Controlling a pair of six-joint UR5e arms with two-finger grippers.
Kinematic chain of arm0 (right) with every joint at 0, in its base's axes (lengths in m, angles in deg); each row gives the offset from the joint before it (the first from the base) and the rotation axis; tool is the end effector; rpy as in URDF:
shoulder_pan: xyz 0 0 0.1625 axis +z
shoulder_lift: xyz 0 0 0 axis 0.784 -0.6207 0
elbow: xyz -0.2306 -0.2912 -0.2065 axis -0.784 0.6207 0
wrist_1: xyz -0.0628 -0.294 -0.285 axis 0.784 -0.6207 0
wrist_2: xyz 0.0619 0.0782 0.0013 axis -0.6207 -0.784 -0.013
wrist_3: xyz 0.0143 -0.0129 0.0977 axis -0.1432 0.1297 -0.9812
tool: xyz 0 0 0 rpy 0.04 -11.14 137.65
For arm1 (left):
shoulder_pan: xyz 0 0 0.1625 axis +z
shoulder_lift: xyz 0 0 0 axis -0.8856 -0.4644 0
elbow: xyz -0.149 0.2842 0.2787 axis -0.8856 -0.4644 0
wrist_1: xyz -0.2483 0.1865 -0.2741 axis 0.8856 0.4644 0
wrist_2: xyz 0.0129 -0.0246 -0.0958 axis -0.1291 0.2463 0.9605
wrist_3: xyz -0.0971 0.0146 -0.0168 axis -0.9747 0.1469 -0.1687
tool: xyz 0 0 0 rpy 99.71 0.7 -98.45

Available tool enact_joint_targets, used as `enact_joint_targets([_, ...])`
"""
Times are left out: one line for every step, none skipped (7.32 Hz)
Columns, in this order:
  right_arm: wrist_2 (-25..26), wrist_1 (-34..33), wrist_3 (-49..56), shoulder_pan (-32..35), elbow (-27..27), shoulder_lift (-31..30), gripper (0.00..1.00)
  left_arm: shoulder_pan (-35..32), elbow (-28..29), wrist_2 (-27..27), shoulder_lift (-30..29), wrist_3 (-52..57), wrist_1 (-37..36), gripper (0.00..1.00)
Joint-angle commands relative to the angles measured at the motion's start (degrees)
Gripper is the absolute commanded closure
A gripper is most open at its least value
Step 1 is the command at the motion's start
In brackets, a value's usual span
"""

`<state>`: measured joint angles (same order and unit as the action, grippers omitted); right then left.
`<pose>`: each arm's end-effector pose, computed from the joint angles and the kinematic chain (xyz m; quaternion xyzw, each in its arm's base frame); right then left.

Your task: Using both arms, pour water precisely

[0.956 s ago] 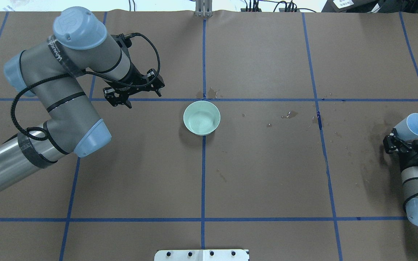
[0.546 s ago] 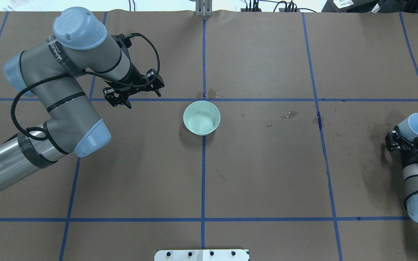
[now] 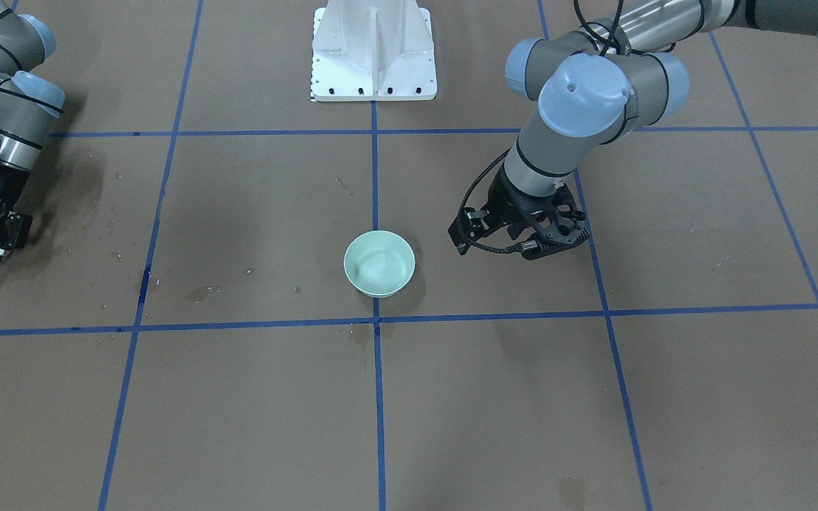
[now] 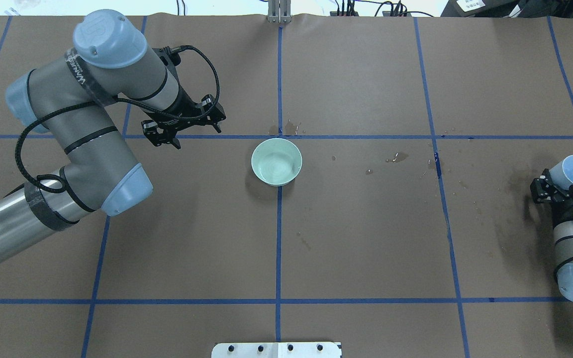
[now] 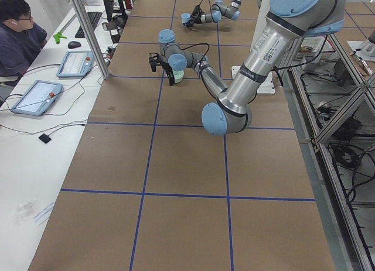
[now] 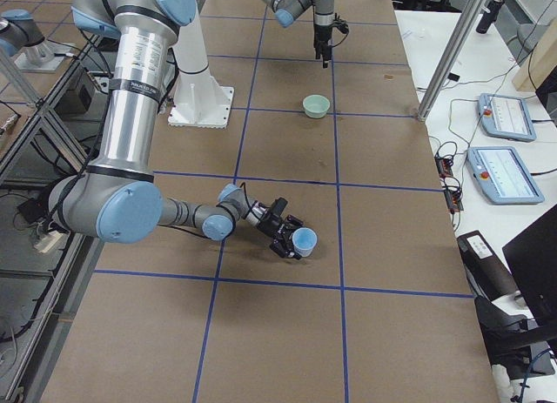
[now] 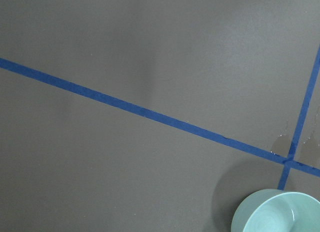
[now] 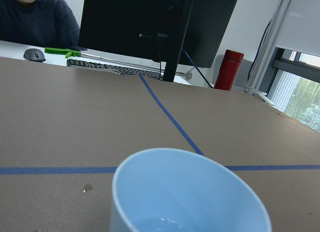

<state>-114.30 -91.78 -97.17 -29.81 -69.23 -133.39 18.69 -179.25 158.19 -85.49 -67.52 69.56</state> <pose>-0.2765 -0.3416 0.7031 0.4729 -0.1155 0.2836 0.8262 0.4365 -0.5298 0.2329 -0.0440 0.4601 -0.1599 0.8722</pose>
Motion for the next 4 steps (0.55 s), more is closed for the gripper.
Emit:
enact_joint_targets([-0.3, 0.1, 0.1, 1.3, 3.1, 3.2, 0.01, 0.0, 0.0, 0.0, 0.1, 0.0, 0.0, 0.00])
enact_joint_targets([-1.2, 1.1, 0.4, 2.0, 3.1, 3.2, 0.01, 0.0, 0.0, 0.0, 0.1, 0.0, 0.0, 0.00])
enact_joint_targets([-1.4, 4.3, 4.3, 2.7, 3.3, 3.2, 0.01, 0.0, 0.0, 0.0, 0.0, 0.0, 0.0, 0.00])
enact_joint_targets([-1.3, 8.6, 6.4, 2.9, 5.8, 3.2, 0.01, 0.0, 0.0, 0.0, 0.0, -0.1, 0.0, 0.00])
